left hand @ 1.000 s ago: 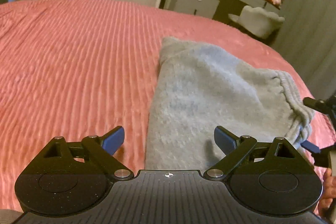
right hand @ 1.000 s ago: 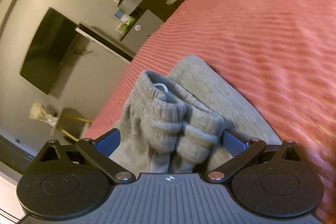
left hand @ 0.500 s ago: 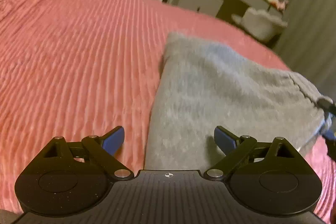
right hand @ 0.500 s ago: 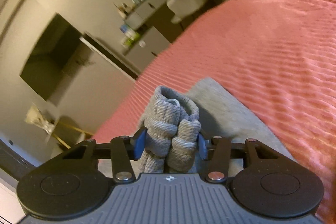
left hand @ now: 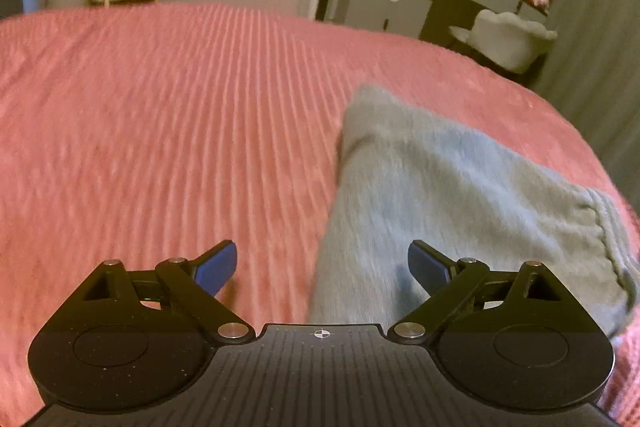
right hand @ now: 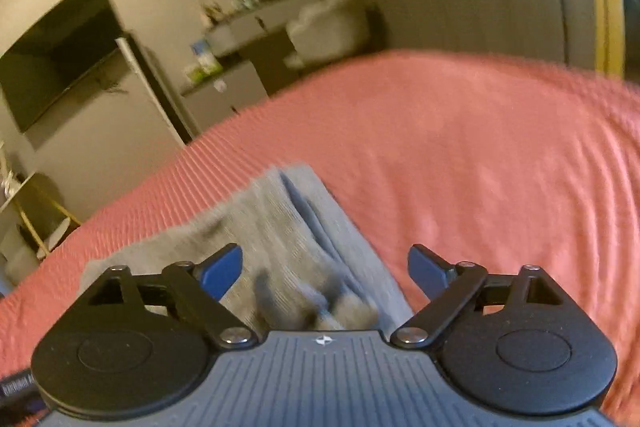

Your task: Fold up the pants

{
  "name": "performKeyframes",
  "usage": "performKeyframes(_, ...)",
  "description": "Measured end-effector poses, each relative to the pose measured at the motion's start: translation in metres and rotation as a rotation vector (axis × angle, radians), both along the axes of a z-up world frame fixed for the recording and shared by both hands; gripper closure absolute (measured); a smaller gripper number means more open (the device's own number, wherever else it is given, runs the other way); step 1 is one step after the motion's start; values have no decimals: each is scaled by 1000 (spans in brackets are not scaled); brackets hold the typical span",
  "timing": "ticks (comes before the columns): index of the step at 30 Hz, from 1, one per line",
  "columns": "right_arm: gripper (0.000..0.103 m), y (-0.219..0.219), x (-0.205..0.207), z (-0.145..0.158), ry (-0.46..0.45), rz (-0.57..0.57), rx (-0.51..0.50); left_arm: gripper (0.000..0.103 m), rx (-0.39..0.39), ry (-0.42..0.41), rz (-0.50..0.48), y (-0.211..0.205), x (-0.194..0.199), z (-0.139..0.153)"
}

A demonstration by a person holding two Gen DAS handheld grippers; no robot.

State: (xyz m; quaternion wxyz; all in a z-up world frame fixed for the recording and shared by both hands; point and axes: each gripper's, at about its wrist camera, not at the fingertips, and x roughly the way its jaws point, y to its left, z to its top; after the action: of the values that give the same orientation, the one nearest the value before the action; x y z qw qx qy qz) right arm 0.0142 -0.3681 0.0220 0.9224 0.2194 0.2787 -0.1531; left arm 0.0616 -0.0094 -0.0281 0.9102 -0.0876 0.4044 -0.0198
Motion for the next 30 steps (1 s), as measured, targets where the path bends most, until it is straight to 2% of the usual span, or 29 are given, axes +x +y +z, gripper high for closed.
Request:
performKeyframes(2, 4, 11, -3, 7, -59, 23, -73, 7, 35, -45, -3, 4, 10, 8)
performKeyframes(3, 4, 17, -4, 7, -82, 41, -101, 7, 43, -57, -5, 7, 19, 10)
performKeyframes(5, 4, 27, -3, 0, -79, 108, -135, 7, 6, -45, -20, 15, 37, 10)
performKeyframes(7, 4, 36, 11, -20, 48, 154, -176, 9, -91, -8, -65, 22, 58, 8)
performKeyframes(9, 4, 36, 24, -44, 208, 155, -175, 11, -216, 40, -165, 23, 80, 5)
performKeyframes(10, 4, 29, 25, -52, 224, 146, -118, 12, -265, 71, -210, 21, 91, 2)
performKeyframes(12, 4, 19, 26, -50, 193, 120, -45, 15, -332, 134, -288, 15, 115, -7)
performKeyframes(15, 4, 17, 28, -53, 190, 138, -61, 29, -388, 186, -324, 9, 140, -20)
performKeyframes(16, 4, 18, 27, -54, 186, 142, -75, 37, -404, 191, -318, 10, 145, -22)
performKeyframes(17, 4, 17, 26, -54, 185, 143, -81, 46, -423, 200, -306, 12, 151, -24)
performKeyframes(19, 4, 22, 22, -54, 185, 146, -86, 56, -475, 210, -279, 22, 159, -27)
performKeyframes(22, 4, 24, 25, -56, 179, 152, -86, 64, -543, 182, -200, 44, 166, -26)
performKeyframes(23, 4, 22, 25, -57, 179, 153, -86, 65, -535, 151, -158, 51, 164, -24)
performKeyframes(24, 4, 21, 28, -57, 179, 154, -87, 66, -491, 102, -101, 58, 160, -20)
performKeyframes(25, 4, 20, 28, -57, 180, 154, -89, 65, -408, 47, -28, 63, 155, -13)
performKeyframes(26, 4, 20, 27, -57, 181, 155, -90, 60, -358, 27, 0, 66, 151, -8)
performKeyframes(27, 4, 22, 25, -55, 180, 154, -90, 55, -355, 45, -10, 69, 150, -6)
performKeyframes(28, 4, 21, 25, -55, 181, 152, -88, 46, -398, 80, -47, 69, 149, -6)
performKeyframes(29, 4, 21, 26, -55, 180, 151, -89, 43, -457, 122, -97, 66, 147, -9)
performKeyframes(30, 4, 21, 27, -55, 179, 150, -90, 42, -482, 145, -126, 61, 144, -11)
